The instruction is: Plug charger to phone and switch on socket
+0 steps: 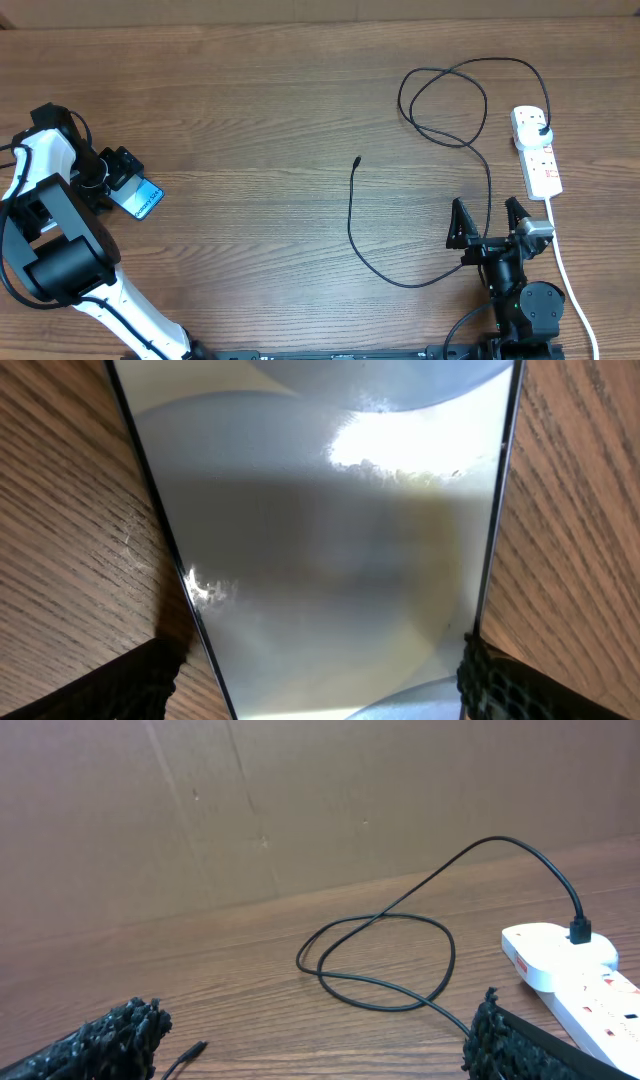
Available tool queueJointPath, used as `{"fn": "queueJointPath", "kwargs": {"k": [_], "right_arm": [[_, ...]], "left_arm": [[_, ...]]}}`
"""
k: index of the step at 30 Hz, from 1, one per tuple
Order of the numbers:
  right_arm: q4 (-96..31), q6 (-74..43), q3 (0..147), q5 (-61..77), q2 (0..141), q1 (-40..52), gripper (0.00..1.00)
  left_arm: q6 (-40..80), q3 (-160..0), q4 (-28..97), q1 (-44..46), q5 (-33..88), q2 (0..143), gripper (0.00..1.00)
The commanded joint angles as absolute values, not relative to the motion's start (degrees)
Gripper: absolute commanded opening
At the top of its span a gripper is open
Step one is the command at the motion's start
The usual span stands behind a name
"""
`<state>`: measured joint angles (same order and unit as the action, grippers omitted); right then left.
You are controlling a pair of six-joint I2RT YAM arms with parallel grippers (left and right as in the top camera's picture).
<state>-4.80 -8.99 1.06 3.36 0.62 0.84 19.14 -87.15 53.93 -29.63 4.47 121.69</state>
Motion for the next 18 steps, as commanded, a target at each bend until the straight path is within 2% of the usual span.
{"fn": "queueJointPath", "kwargs": {"k": [1, 18], "right_arm": [[-4.6, -9.1, 0.4, 2.6, 0.2, 1.2, 1.0], [-4.6, -9.1, 0.4, 2.6, 0.2, 1.2, 1.0]], "left_arm": [[18.2, -87.5, 53.7, -29.2, 3.4, 124.1, 0.96], [18.0, -89.9, 54.1, -29.2, 7.6, 124.1, 1.0]]}}
